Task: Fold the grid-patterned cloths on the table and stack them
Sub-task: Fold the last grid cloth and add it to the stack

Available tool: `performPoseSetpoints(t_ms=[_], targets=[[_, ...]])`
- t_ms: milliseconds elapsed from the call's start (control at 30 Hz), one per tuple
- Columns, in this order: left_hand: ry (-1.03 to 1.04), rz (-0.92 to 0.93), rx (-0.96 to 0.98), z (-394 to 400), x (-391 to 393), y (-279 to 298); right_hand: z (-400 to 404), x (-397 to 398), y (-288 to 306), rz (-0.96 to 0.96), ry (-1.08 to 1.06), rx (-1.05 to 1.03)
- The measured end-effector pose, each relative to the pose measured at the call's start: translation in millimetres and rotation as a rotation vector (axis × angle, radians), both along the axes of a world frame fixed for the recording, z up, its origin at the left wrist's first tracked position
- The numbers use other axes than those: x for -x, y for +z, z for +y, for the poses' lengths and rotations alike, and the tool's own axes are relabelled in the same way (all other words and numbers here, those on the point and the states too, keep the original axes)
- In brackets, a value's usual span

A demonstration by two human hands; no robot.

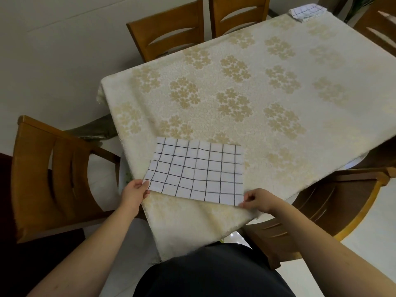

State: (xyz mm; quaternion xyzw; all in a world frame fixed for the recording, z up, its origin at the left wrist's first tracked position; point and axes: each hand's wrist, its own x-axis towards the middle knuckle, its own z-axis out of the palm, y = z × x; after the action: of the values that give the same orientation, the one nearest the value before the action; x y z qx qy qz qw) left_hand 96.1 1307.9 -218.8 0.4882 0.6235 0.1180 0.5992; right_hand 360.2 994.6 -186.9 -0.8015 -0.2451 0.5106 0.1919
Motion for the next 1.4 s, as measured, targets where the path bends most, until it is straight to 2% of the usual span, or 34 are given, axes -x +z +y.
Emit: performPoseSetpoints(t_ms=[67, 167, 267, 367, 433, 500, 600, 733, 867, 1000, 1167, 1300, 1400], targets=[[-0.053, -0.003, -0.022, -3, 1, 2, 5, -7, 9, 0.016, 0.234, 0.213], [-0.094, 0.074, -0.111, -5, 0, 4, 23, -16, 23, -0.026, 0.306, 0.365], [-0.048, 0.113, -0.152, -10, -3, 5, 50, -21, 28, -0.232, 0.155, 0.201], [0.048, -0.082, -0.016, -25, -7, 8, 80, -21, 28, -0.323, -0.022, -0.048], [0.095, -0.229, 0.073, -40, -9, 11, 103, -18, 28, -0.317, -0.034, -0.118], [0.089, -0.3, 0.115, -63, -13, 17, 125, -16, 24, -0.303, -0.04, -0.157], [-0.051, -0.314, 0.166, -102, -16, 19, 155, -16, 12, -0.343, 0.019, -0.162], [-0.341, -0.205, 0.135, -128, -24, 13, 183, -24, 1, -0.485, 0.178, -0.06], [-0.37, -0.133, 0.082, -122, -33, 13, 199, -33, -4, -0.538, 0.184, 0.037], [-0.298, -0.083, 0.027, -94, -29, 11, 201, -34, -4, -0.422, 0.088, 0.14], [-0.15, -0.038, -0.076, -50, -29, 12, 183, -22, -6, -0.388, 0.101, 0.169], [-0.121, -0.064, -0.109, -26, -31, 17, 170, -13, -7, -0.297, 0.029, -0.027], [-0.173, -0.076, -0.109, -17, -32, 18, 160, -4, -6, -0.158, -0.137, -0.183]])
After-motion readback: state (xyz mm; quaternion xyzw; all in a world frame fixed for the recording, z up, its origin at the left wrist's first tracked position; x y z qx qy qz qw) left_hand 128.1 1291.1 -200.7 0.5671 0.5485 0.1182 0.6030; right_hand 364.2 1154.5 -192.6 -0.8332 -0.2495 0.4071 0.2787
